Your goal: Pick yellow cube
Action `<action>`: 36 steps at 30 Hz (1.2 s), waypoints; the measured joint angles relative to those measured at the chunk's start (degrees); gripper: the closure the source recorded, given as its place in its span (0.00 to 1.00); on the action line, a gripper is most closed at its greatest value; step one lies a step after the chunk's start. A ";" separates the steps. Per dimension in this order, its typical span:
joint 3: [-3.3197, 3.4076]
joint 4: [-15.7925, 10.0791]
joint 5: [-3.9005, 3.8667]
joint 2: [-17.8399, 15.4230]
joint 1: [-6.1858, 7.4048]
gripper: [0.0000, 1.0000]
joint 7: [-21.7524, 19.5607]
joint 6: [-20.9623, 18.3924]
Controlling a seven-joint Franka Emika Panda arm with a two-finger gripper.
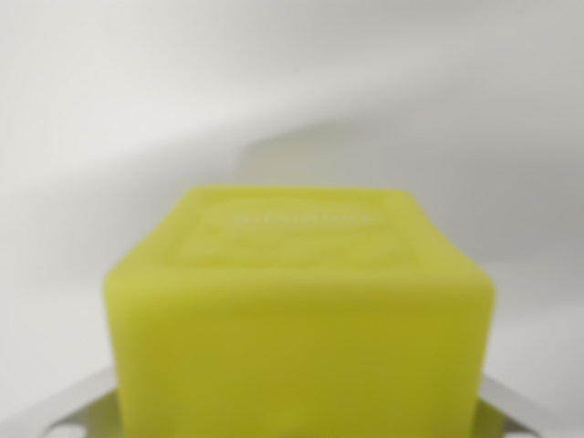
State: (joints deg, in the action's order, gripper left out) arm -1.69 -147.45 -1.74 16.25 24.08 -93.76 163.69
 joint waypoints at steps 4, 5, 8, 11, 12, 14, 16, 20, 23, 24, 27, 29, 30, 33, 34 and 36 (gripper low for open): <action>0.01 -0.33 0.31 -1.79 0.08 1.00 0.23 -1.49; 0.01 -0.40 0.38 -2.22 0.10 1.00 0.28 -1.85; 0.02 -0.59 0.58 -3.55 0.16 1.00 0.43 -2.99; 0.02 -0.75 0.75 -4.86 0.19 1.00 0.55 -4.13; 0.03 -0.80 0.80 -5.29 0.20 1.00 0.59 -4.51; 0.03 -0.89 0.90 -6.17 0.22 1.00 0.66 -5.29; 0.03 -0.95 1.00 -7.02 0.24 1.00 0.72 -6.08; 0.04 -1.06 1.15 -8.72 0.28 1.00 0.84 -7.66; 0.04 -1.12 1.26 -9.95 0.30 1.00 0.92 -8.85; 0.04 -1.12 1.30 -10.37 0.31 1.00 0.94 -9.27; 0.04 -1.12 1.39 -11.59 0.32 1.00 1.01 -10.48; 0.04 -1.12 1.45 -12.38 0.34 1.00 1.05 -11.29; 0.04 -1.11 1.47 -12.79 0.34 1.00 1.08 -11.71; 0.04 -1.06 1.55 -13.96 0.35 1.00 1.13 -12.94; 0.04 -1.04 1.58 -14.36 0.36 1.00 1.15 -13.35; 0.04 -0.99 1.62 -15.12 0.36 1.00 1.18 -14.17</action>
State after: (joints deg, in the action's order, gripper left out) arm -1.65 -148.45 -0.11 1.13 24.45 -92.58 149.51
